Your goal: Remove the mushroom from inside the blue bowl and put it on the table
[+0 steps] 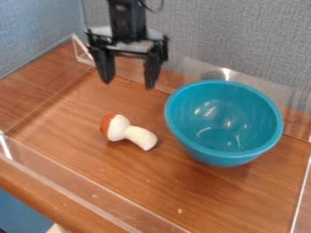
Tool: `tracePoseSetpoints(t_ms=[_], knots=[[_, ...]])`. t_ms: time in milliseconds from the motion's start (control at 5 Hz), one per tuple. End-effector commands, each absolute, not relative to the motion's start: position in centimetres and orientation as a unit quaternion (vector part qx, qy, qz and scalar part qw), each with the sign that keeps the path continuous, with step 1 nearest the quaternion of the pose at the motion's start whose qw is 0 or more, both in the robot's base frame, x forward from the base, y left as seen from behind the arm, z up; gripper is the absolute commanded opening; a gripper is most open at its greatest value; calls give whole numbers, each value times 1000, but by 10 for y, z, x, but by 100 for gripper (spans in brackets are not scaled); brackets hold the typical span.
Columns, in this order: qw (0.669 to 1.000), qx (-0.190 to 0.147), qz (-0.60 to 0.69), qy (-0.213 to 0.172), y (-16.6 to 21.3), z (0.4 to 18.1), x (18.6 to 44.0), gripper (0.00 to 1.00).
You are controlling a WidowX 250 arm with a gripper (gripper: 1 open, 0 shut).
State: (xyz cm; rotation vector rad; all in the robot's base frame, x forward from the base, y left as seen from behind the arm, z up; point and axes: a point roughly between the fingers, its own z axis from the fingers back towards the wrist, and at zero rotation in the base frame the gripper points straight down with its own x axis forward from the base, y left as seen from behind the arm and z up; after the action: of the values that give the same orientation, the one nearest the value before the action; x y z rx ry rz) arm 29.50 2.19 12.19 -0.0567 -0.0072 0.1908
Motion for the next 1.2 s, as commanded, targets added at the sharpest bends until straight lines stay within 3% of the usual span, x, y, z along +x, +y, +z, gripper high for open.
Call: tracePoseSetpoints(t_ms=[0, 200, 400, 1000], knots=[[998, -22, 57, -9, 21, 121, 297, 100], [999, -23, 18, 13, 17, 101, 295, 100], [999, -28, -16, 15, 16, 115, 293, 100], [999, -36, -16, 16, 8, 111, 285, 100]])
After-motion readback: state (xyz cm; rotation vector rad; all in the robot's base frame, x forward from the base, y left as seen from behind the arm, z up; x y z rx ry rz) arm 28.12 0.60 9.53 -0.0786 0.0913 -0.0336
